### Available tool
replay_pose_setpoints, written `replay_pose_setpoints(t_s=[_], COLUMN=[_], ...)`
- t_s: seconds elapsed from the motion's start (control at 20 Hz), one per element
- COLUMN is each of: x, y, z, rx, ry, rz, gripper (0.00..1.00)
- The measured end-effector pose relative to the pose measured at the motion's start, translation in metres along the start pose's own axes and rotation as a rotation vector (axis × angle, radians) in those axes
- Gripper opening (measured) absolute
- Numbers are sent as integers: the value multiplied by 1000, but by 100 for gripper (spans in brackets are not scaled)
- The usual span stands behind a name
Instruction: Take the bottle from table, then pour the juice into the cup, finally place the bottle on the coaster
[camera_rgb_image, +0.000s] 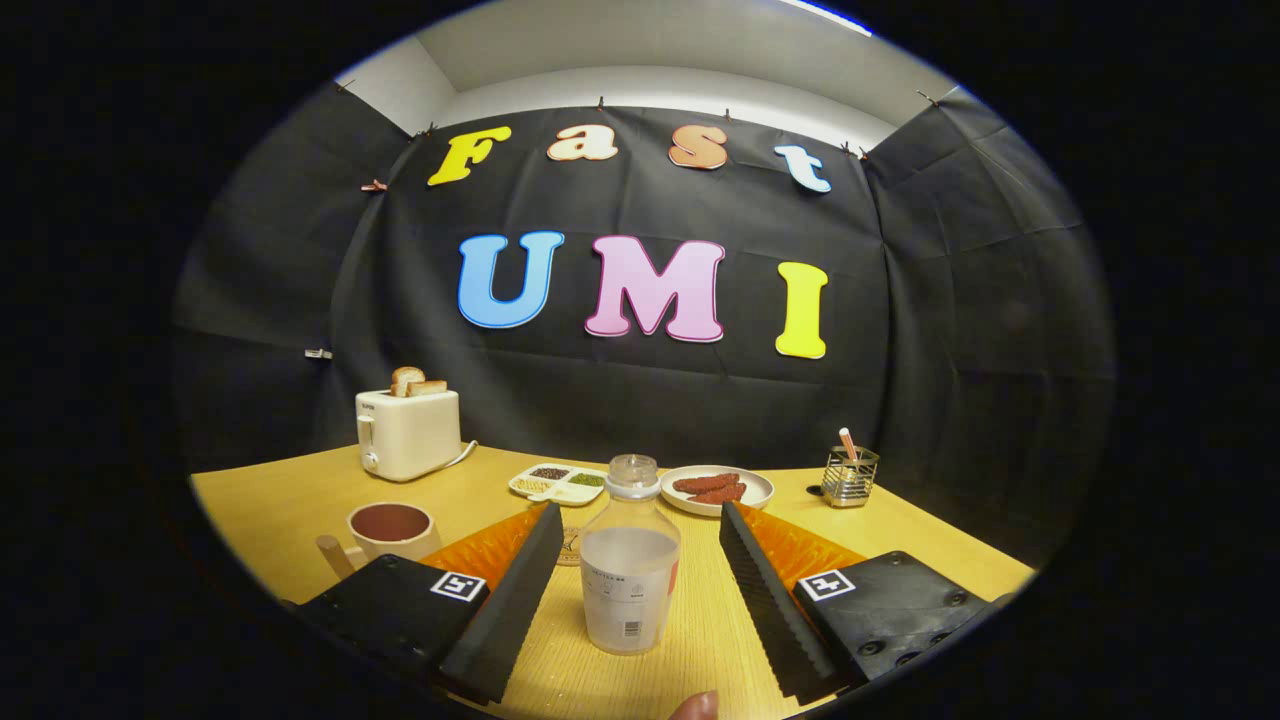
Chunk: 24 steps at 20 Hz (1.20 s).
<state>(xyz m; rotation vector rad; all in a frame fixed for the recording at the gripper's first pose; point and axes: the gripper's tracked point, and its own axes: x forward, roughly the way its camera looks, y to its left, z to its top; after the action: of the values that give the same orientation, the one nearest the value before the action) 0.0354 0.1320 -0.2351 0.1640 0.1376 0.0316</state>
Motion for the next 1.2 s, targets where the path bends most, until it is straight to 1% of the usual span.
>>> replay_pose_setpoints(t_s=[0.15,0.35,0.7,0.75,0.8,0.9,0.95,1.0,1.1,1.2], x=[8,19,31,35,33,35,35,33,30,27], y=[6,11,-2,-5,-7,-6,-6,-5,-1,7], z=[-17,-26,-42,-42,-41,-41,-38,-28,1,27], rx=[12,14,35,31,24,2,-16,-33,-79,-154], ry=[4,3,57,57,59,81,92,91,70,71], rz=[-13,-24,-72,-89,-100,-104,-106,-99,-84,-59], gripper=[97,97,96,94,78,76,74,74,73,73])
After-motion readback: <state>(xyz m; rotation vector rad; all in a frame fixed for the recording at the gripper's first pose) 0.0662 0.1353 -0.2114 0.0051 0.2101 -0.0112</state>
